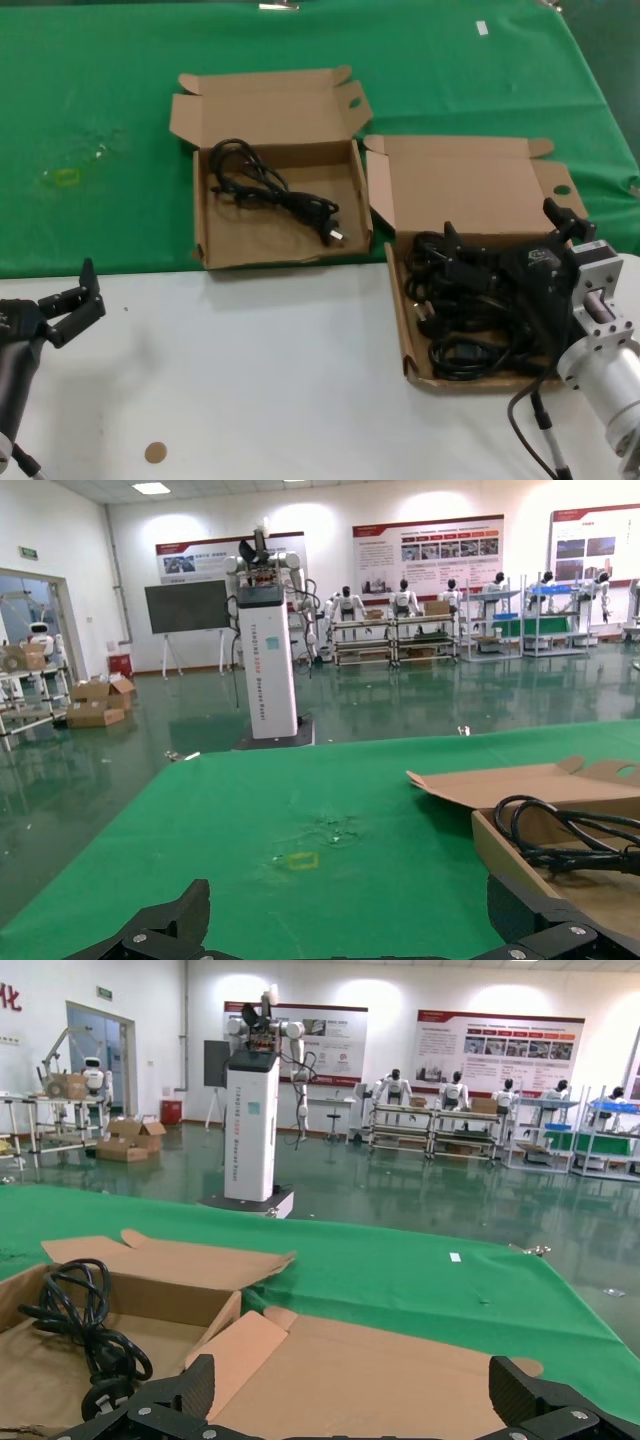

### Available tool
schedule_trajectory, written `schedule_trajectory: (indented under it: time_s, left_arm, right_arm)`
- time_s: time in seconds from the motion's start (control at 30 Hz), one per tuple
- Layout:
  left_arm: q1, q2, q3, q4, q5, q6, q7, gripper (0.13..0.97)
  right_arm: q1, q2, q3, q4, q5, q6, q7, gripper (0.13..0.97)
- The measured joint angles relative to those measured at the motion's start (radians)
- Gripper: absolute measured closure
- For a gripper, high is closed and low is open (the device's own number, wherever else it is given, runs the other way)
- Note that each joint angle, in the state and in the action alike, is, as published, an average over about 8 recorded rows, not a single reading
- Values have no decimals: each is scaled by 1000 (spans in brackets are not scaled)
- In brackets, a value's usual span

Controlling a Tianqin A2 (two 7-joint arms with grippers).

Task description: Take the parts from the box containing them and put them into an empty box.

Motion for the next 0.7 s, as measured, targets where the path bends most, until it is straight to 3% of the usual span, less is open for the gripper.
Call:
schedule_trajectory:
  time_s: [0.7]
  left_arm:
    - [0, 0, 0, 0, 0, 0, 0, 132]
  right_arm:
    - [0, 0, 0, 0, 0, 0, 0, 129]
